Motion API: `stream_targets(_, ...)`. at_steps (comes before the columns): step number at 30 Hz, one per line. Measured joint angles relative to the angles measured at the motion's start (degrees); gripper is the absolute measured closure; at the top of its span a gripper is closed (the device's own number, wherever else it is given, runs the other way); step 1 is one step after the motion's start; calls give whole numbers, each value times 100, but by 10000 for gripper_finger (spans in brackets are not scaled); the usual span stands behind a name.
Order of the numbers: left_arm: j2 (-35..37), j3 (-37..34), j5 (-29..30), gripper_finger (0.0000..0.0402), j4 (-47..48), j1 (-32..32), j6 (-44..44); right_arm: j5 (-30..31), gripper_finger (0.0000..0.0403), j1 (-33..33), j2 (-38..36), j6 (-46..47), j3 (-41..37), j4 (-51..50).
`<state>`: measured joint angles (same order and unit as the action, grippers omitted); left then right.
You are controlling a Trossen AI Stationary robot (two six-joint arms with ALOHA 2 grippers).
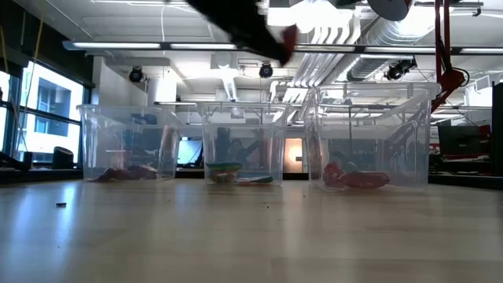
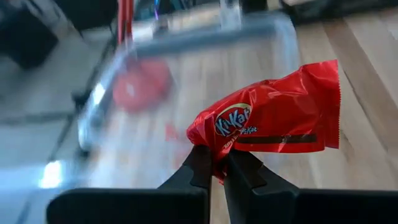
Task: Sort candy
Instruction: Put the red chocolate into the right transparent bin
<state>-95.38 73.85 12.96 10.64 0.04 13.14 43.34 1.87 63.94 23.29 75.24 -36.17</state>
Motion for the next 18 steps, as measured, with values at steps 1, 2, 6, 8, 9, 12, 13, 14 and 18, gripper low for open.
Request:
stream_targets(1, -292, 304, -41, 393, -152, 58, 162, 17, 153, 0, 0, -112, 0, 167)
stream_targets(2, -568, 628, -56, 391, -191, 93, 307, 15, 153, 0, -6, -208, 0, 318)
stream_targets(6, -1582, 1907, -71, 384, -91, 154, 776, 13, 153, 0, -65, -449, 0, 684)
stream_targets(8, -2030, 2404, -62, 378, 10, 160, 847, 19, 153, 0, -101, -522, 0, 744)
stream_targets(9, -2218, 2609, -46, 373, 75, 163, 842, 38, 153, 0, -127, -533, 0, 772)
stream_targets(12, -2581, 3154, -112, 353, 385, 161, 743, 80, 153, 0, -221, -536, 0, 770)
stream_targets(13, -2642, 3295, -145, 343, 507, 163, 696, 87, 153, 0, -253, -536, 0, 774)
stream_targets(14, -2666, 3399, -188, 333, 564, 163, 656, 91, 153, 0, -293, -536, 0, 773)
stream_targets(18, -2646, 3481, -196, 289, 756, 161, 480, 100, 153, 0, -420, -549, 0, 779)
